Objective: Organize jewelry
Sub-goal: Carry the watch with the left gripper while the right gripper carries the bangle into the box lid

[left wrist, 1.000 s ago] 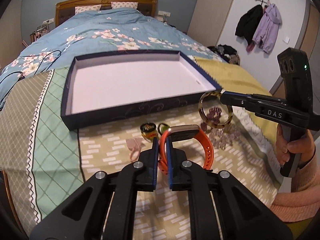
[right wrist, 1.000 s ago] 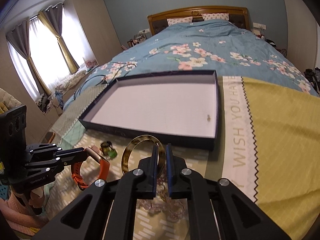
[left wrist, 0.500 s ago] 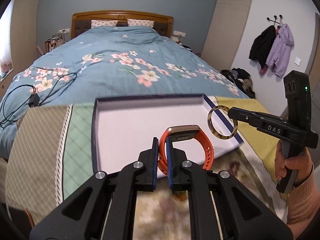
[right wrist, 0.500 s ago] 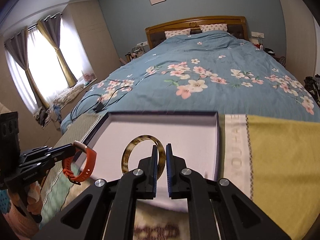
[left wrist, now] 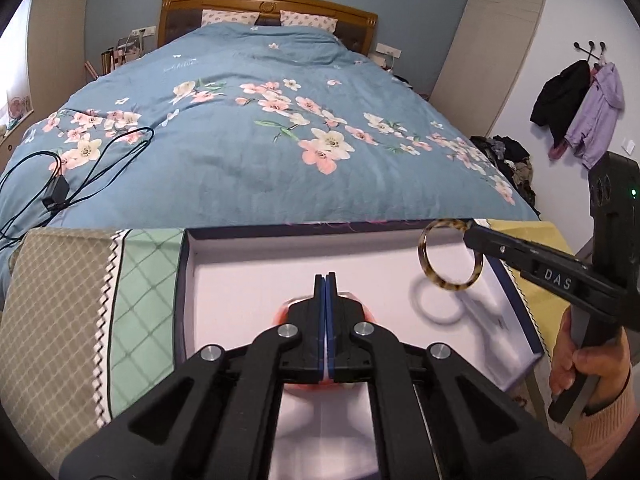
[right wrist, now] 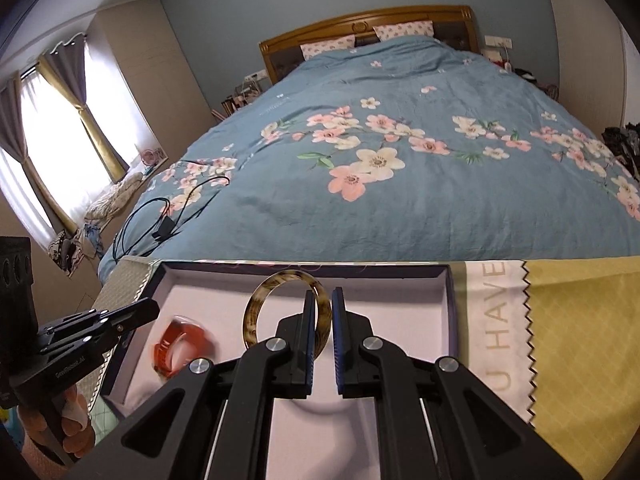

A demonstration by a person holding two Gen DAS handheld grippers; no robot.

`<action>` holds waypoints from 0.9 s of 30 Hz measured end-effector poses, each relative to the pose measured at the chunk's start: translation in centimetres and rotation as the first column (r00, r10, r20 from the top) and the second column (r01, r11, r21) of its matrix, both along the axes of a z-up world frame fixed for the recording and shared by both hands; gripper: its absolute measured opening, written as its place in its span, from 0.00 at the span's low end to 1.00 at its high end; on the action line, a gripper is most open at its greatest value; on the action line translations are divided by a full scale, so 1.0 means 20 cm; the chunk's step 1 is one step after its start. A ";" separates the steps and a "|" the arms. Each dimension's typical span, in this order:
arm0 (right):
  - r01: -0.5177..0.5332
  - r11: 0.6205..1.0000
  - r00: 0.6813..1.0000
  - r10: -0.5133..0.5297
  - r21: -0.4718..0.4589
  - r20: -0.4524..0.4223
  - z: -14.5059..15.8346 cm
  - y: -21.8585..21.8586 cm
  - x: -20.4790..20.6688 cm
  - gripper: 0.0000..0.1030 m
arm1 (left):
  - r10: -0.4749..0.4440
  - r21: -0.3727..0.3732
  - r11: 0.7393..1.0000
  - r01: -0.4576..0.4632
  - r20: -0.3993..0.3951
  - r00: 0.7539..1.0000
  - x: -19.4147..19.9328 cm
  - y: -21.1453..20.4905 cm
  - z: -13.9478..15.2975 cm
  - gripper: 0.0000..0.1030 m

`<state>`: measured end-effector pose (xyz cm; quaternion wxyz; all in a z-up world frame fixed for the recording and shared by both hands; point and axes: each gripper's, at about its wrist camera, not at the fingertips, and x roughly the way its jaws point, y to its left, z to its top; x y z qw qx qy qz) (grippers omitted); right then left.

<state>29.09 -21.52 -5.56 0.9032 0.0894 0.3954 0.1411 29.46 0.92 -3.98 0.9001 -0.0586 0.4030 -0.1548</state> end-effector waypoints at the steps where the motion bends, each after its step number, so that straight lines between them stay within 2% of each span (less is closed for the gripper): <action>1: 0.004 1.000 1.000 -0.004 -0.004 -0.006 -0.01 0.00 0.02 0.06 | -0.002 0.000 1.000 0.002 -0.013 1.000 0.04 0.00 -0.02 0.01; 6: -0.006 1.000 0.999 0.006 -0.009 -0.036 -0.05 0.01 0.04 0.06 | -0.015 0.035 0.999 0.017 -0.047 0.999 0.09 0.00 -0.08 0.02; 10: -0.017 1.000 0.998 0.017 -0.003 -0.053 -0.07 0.00 0.05 0.06 | -0.042 0.147 0.988 0.045 -0.026 0.999 0.04 0.01 -0.10 0.15; 12: -0.017 1.000 0.998 0.017 -0.004 -0.061 -0.08 0.00 0.05 0.06 | -0.064 0.173 0.983 0.068 -0.030 0.998 0.02 0.02 -0.11 0.22; 13: -0.018 1.000 0.998 0.017 -0.005 -0.064 -0.09 0.00 0.06 0.06 | -0.076 0.194 0.978 0.082 -0.038 0.996 0.01 0.03 -0.13 0.28; 14: -0.016 1.000 0.997 0.016 -0.004 -0.071 -0.09 0.00 0.07 0.06 | -0.083 0.208 0.974 0.091 -0.048 0.995 0.01 0.03 -0.14 0.30; 16: -0.017 1.000 0.997 0.017 -0.006 -0.080 -0.10 0.00 0.08 0.06 | -0.074 0.246 0.965 0.090 -0.074 0.995 0.02 0.02 -0.17 0.28; 18: -0.015 1.000 0.996 0.014 -0.004 -0.091 -0.11 0.00 0.09 0.06 | -0.078 0.250 0.963 0.103 -0.106 0.991 0.06 0.01 -0.20 0.27; 20: -0.015 1.000 0.995 0.014 -0.007 -0.100 -0.12 0.01 0.09 0.06 | -0.078 0.261 0.959 0.110 -0.128 0.989 0.09 -0.01 -0.23 0.20; 22: -0.021 1.000 0.994 0.019 -0.012 -0.106 -0.12 0.02 0.10 0.06 | -0.072 0.278 0.955 0.106 -0.129 0.989 0.11 -0.03 -0.25 0.14; 27: -0.014 1.000 0.993 0.012 -0.016 -0.114 -0.11 0.02 0.13 0.06 | -0.096 0.295 0.947 0.127 -0.119 0.988 0.20 -0.10 -0.22 0.14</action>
